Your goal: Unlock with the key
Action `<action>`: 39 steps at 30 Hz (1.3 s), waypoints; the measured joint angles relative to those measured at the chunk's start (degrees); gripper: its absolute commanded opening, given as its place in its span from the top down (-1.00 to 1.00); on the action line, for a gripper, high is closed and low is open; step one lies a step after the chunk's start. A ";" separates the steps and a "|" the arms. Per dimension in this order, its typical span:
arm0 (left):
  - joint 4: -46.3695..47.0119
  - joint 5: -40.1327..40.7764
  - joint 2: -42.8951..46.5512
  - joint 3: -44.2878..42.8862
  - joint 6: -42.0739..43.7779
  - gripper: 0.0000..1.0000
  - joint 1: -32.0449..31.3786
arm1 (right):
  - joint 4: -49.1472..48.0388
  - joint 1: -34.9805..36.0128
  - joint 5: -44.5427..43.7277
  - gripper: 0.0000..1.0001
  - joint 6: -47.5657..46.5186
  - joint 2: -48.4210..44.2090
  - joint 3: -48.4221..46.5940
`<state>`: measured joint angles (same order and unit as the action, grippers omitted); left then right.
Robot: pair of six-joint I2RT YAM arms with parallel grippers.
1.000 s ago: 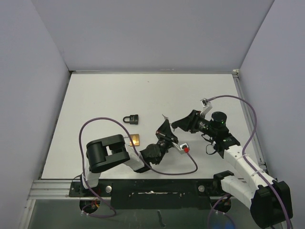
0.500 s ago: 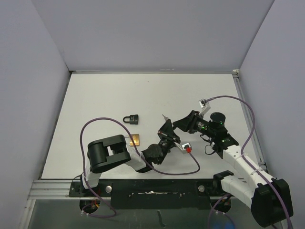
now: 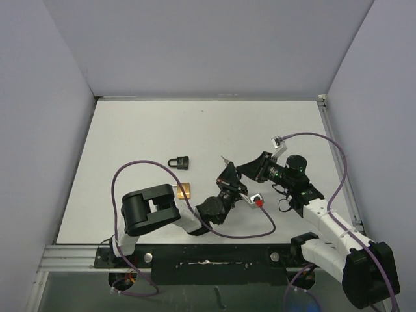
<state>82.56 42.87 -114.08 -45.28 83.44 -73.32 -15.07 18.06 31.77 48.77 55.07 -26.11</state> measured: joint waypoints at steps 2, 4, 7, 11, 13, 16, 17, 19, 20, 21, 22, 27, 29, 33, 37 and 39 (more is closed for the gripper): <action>0.00 0.33 -0.09 0.00 -0.09 1.00 -0.13 | -0.52 0.02 -0.04 0.85 0.61 -0.04 0.35; 0.04 0.57 -0.20 -0.02 -0.13 0.96 -0.20 | -1.16 0.04 -0.24 0.90 1.09 -0.09 0.76; 0.04 1.27 -0.46 -0.35 -0.17 0.07 -0.37 | -1.68 0.04 -0.98 0.98 1.44 -0.52 1.40; 0.57 2.67 -0.94 -0.74 0.00 -0.76 -0.52 | -1.33 0.04 -2.95 1.00 1.16 -1.70 1.75; 0.74 3.50 -0.94 -0.74 -0.74 -0.87 -0.55 | -0.59 0.02 -4.09 1.00 0.52 -2.69 1.73; 0.87 4.09 -0.70 0.22 -2.56 -0.95 -0.48 | 1.75 0.02 -5.95 1.00 -1.27 -4.42 1.66; 0.83 4.37 -0.33 1.18 -3.43 -0.96 -0.37 | 2.89 0.02 -6.75 1.00 -2.05 -5.01 1.60; 0.76 4.94 0.85 3.41 -5.01 -0.95 -0.09 | 4.79 -0.04 -8.09 1.00 -3.45 -5.77 1.31; 0.70 5.29 1.68 4.50 -5.79 -0.95 0.15 | 5.75 -0.09 -8.72 1.00 -4.22 -5.95 1.01; 0.63 5.77 2.62 5.42 -6.62 -0.95 0.52 | 6.51 -0.11 -9.27 1.00 -5.01 -6.03 0.68; 0.55 6.36 3.80 6.21 -7.50 -0.95 1.07 | 6.99 -0.13 -9.66 1.00 -5.51 -6.08 0.39; -1.01 9.09 11.19 9.38 -13.73 -0.95 4.24 | 9.29 -0.48 -11.32 1.00 -8.57 -6.29 -0.74; -5.29 9.64 15.04 9.70 -18.38 -0.95 5.51 | 9.99 -0.52 -11.74 1.00 -9.57 -6.40 -0.90; -23.02 6.93 26.29 9.73 -34.71 -0.91 9.11 | 11.80 -0.79 -12.35 1.00 -11.30 -6.58 -1.38; -42.01 -2.14 37.77 9.70 -52.74 -0.95 15.98 | 13.31 -0.87 -13.38 1.00 -12.68 -7.23 -1.79; -47.87 -4.76 41.35 9.66 -58.03 -0.95 18.51 | 13.49 -0.90 -13.64 1.00 -13.27 -7.56 -1.81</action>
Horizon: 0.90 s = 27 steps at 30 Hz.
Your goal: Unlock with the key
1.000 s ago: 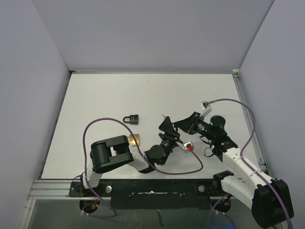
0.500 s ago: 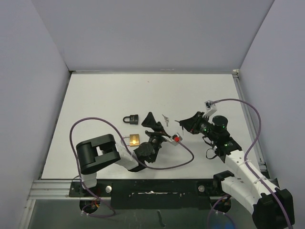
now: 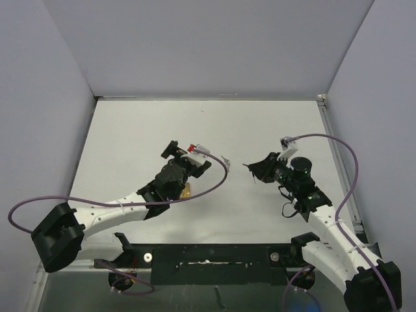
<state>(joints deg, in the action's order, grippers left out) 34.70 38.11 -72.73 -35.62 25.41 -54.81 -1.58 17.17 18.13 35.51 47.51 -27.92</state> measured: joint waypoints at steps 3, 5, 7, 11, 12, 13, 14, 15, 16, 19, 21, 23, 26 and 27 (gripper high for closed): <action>-8.37 -4.28 2.67 -0.85 -6.73 -0.96 1.68 | 0.00 -0.20 0.07 1.00 -0.79 0.31 -0.07; -13.51 -8.00 3.13 -1.66 -11.15 -0.95 3.04 | 0.00 -0.26 0.22 1.00 -1.07 1.27 -0.42; -18.01 -12.13 3.56 -2.05 -16.06 -0.95 5.68 | 0.02 -0.26 0.66 1.00 -1.49 2.93 -1.18; -24.94 -19.67 5.55 -2.08 -25.44 -0.95 12.66 | 0.57 -0.26 1.62 1.00 -2.56 5.33 -2.67; -26.01 -20.90 6.23 -2.08 -27.17 -0.95 13.99 | 0.94 -0.26 1.90 1.00 -2.95 5.88 -3.19; -27.06 -22.27 7.06 -2.08 -29.09 -0.95 15.30 | 1.40 -0.24 2.03 1.00 -3.43 6.40 -3.76; -28.06 -23.67 7.98 -2.08 -31.01 -0.95 16.59 | 1.79 -0.20 2.08 1.00 -3.85 6.84 -4.26; -28.65 -24.72 8.55 -2.08 -32.28 -0.95 17.53 | 2.27 -0.17 2.10 1.00 -4.15 7.28 -4.76; -29.51 -26.34 9.31 -2.08 -34.12 -0.95 18.86 | 2.62 0.00 2.08 1.00 -4.57 7.74 -5.29; -30.86 -30.42 10.25 -2.08 -38.27 -0.95 23.12 | 3.54 0.81 2.05 1.00 -5.60 9.22 -6.73; -31.36 -33.14 9.81 -2.12 -40.37 -0.95 26.14 | 4.28 1.86 1.88 1.00 -6.47 9.75 -7.26; -33.03 -35.28 7.69 -3.19 -41.88 -0.95 28.57 | 4.94 2.95 1.66 1.00 -6.99 9.81 -7.32; -36.11 -36.98 1.79 -7.02 -42.60 -0.95 29.53 | 5.62 4.17 0.96 1.00 -7.67 9.81 -7.32; -37.18 -37.48 -0.66 -8.72 -42.66 -0.95 29.51 | 5.60 4.39 0.94 1.00 -7.72 9.81 -7.32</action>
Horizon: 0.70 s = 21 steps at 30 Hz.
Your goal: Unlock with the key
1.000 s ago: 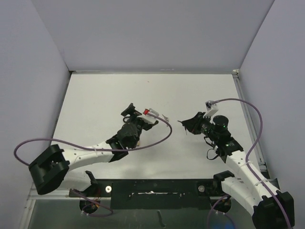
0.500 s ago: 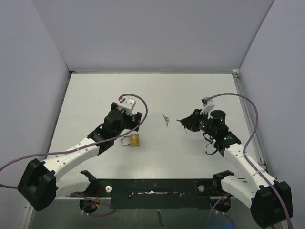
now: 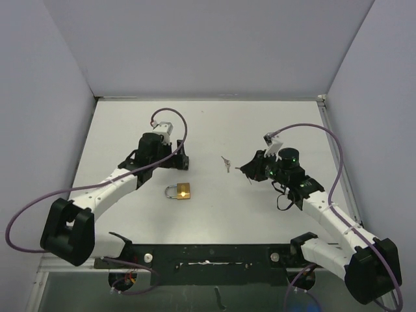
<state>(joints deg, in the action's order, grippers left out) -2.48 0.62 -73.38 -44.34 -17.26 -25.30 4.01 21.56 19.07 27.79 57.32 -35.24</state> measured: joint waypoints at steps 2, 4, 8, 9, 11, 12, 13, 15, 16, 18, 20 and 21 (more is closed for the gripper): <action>-1.55 -1.03 -4.17 -2.67 -0.11 -0.95 -0.04 | 0.00 0.22 -0.04 1.00 -0.22 -0.02 0.00; -2.43 -1.66 -6.88 -3.98 -0.13 -0.95 -0.04 | -0.04 0.24 -0.02 1.00 -0.35 0.00 0.00; -3.13 -2.29 -9.73 -4.70 -0.15 -0.95 -0.04 | -0.04 0.24 -0.02 1.00 -0.39 0.00 0.00; -3.37 -2.43 -10.49 -5.07 -0.15 -0.95 -0.07 | -0.04 0.24 -0.02 1.00 -0.39 0.00 0.00; -3.65 -2.45 -12.11 -6.08 -0.07 -0.95 -0.04 | -0.07 0.24 -0.02 1.00 -0.39 0.00 0.00; -3.80 -2.45 -12.74 -6.51 0.02 -0.95 -0.04 | -0.07 0.24 -0.02 1.00 -0.39 -0.02 0.02; -3.87 -2.45 -13.29 -6.95 0.28 -0.95 -0.04 | -0.09 0.24 -0.02 1.00 -0.39 -0.02 0.07; -4.28 -2.45 -14.32 -7.96 1.01 -0.95 -0.04 | -0.13 0.24 -0.02 1.00 -0.37 -0.07 0.28; -4.68 -2.45 -14.75 -8.59 1.33 -0.95 -0.07 | -0.13 0.24 -0.02 1.00 -0.37 -0.13 0.46; -5.31 -2.49 -15.67 -9.86 1.92 -0.95 -0.04 | -0.04 0.24 -0.02 1.00 -0.37 -0.15 0.59; -5.99 -2.64 -16.50 -11.06 2.60 -0.95 -0.04 | -0.20 0.24 0.00 1.00 -0.37 -0.15 0.59; -6.14 -2.71 -16.94 -11.56 2.95 -0.95 -0.04 | -0.35 0.24 0.00 1.00 -0.37 -0.15 0.59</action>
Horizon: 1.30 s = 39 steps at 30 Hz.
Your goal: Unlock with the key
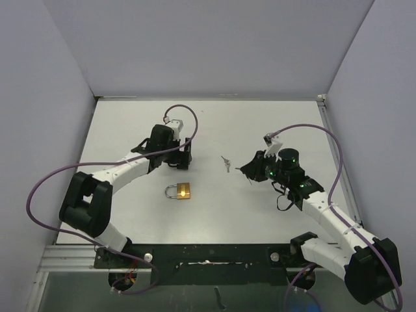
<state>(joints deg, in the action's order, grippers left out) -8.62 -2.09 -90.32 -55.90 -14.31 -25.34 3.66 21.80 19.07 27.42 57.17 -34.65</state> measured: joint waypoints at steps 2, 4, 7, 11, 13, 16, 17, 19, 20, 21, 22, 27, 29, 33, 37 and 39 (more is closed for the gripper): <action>-0.24 -0.20 -0.94 -0.87 0.66 -0.95 0.00 | -0.13 0.00 0.02 1.00 0.00 0.00 0.00; -0.66 -0.46 -1.70 -1.49 1.70 -0.95 0.00 | -0.15 0.00 0.04 1.00 0.00 0.00 0.00; -1.90 -1.99 -2.27 -2.10 4.35 -0.95 0.00 | -0.15 0.00 0.04 1.00 -0.02 0.00 0.00; -3.26 -3.82 -2.29 -3.02 8.20 -0.95 0.00 | -0.15 0.00 0.11 1.00 -0.04 0.00 0.00; -3.76 -4.24 -2.29 -3.52 9.99 -0.95 0.00 | -0.17 0.00 0.22 1.00 -0.04 0.04 0.00; -5.53 -4.22 -2.64 -4.98 11.65 -0.95 0.04 | -0.17 0.00 0.31 1.00 -0.04 0.04 0.00; -5.99 -4.20 -2.97 -5.53 11.87 -0.95 0.04 | -0.17 0.00 0.39 1.00 -0.04 0.04 0.00; -6.43 -4.22 -3.80 -6.12 12.00 -0.95 0.07 | -0.20 0.00 0.48 1.00 -0.04 0.04 0.00; -6.45 -4.22 -4.22 -6.14 12.00 -0.95 0.07 | -0.20 0.00 0.50 1.00 -0.04 0.04 0.00; -6.62 -4.20 -4.72 -6.14 11.93 -0.95 0.07 | -0.20 0.00 0.57 1.00 -0.02 0.04 0.00; -6.64 -4.20 -5.27 -6.14 11.85 -0.95 0.07 | -0.20 0.00 0.61 1.00 -0.02 0.04 0.00; -6.16 -4.15 -6.51 -4.96 11.47 -0.95 0.07 | -0.17 0.00 0.63 1.00 -0.02 0.02 0.04; -5.53 -4.17 -6.56 -4.20 11.39 -0.95 0.07 | -0.17 0.00 0.63 1.00 -0.02 0.00 0.07; -4.48 -4.24 -7.34 -3.54 11.30 -0.95 0.07 | -0.26 0.00 0.63 1.00 -0.02 -0.04 0.26; -3.61 -4.42 -8.39 -2.82 10.95 -0.95 0.07 | -0.24 0.00 0.63 1.00 -0.02 -0.07 0.70; -3.13 -4.48 -9.01 -2.51 10.91 -0.95 0.07 | -0.22 0.00 0.63 1.00 -0.02 -0.07 0.72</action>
<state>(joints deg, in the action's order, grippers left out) -11.75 -6.57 -99.33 -58.41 -3.40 -25.28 3.44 21.80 19.70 27.40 57.10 -33.93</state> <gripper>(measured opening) 0.976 0.121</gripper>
